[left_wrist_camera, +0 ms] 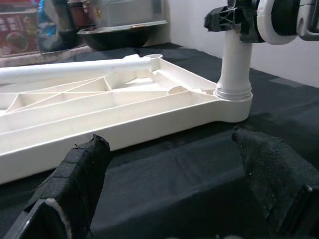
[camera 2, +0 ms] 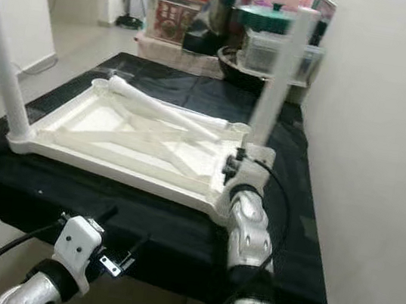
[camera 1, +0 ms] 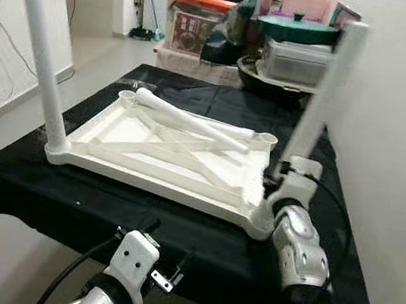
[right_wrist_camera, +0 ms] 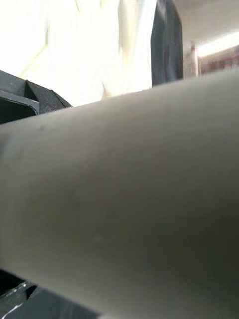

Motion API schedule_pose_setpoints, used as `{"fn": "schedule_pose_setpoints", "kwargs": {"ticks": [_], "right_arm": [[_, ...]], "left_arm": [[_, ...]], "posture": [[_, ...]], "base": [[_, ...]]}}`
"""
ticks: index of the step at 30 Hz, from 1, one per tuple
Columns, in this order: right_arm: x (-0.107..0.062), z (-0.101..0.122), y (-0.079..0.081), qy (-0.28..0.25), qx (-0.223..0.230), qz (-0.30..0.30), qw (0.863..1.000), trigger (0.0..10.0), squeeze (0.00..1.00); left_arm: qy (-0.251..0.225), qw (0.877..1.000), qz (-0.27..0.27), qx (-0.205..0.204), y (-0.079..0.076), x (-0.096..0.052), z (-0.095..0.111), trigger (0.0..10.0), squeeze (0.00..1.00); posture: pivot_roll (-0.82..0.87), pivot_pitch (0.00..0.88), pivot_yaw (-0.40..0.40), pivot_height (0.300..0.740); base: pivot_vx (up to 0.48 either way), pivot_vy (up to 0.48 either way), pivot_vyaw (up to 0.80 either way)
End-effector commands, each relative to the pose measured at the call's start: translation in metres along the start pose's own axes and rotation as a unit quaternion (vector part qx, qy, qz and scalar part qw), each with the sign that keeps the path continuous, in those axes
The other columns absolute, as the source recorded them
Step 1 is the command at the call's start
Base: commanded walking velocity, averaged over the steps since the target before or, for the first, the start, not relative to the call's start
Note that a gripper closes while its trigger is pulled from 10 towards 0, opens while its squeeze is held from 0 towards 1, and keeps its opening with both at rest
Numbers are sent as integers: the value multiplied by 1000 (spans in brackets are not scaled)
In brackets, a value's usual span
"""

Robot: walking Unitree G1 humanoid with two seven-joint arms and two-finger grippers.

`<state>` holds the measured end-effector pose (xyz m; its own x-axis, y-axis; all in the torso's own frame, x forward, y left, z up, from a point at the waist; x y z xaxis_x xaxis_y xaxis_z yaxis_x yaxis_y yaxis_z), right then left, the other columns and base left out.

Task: Building children table

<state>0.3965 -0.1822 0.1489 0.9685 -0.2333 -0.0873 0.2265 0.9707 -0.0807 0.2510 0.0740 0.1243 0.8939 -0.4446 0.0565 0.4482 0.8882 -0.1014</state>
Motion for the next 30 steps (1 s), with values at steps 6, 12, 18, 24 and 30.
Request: {"fn": "schedule_pose_setpoints", "kwargs": {"ticks": [6,12,18,24,30], "right_arm": [[-17,-16,37,22,69,29,997,10000,1000],[-9,1,52,-38,82,116,989,10000,0],[-10,5,66,-68,39,273,959,10000,0],[-40,10,66,-46,34,522,851,10000,0],[-68,8,82,-38,-15,662,748,10000,0]], "left_arm": [[4,1000,-9,-3,-3,-1,-2,10000,0],[7,1000,-11,-5,-4,-1,-4,10000,0],[8,1000,-13,-5,-4,0,-5,10000,0],[9,1000,-15,-5,-4,1,-5,10000,0],[7,1000,-18,-3,-4,2,-4,10000,0]], "posture": [[119,0,-83,740],[116,0,-80,740],[111,0,-77,740],[109,0,-76,740],[120,0,-79,740]], "base": [[0,0,0],[0,0,0],[0,0,0],[0,0,0],[0,0,0]]}}
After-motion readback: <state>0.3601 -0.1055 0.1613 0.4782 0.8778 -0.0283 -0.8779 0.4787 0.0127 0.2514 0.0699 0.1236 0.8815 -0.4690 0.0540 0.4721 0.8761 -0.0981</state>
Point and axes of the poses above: a point about 5 cm out from each wrist's last joint towards the gripper, its own x axis pointing out of the wrist towards the gripper, its own z axis along the axis of the wrist's last joint, y = z × x, the point moved 5 cm from there along x, pointing out of the wrist towards the gripper, and after that the axes turned 11 degrees about -x, right-handed, at the moved point
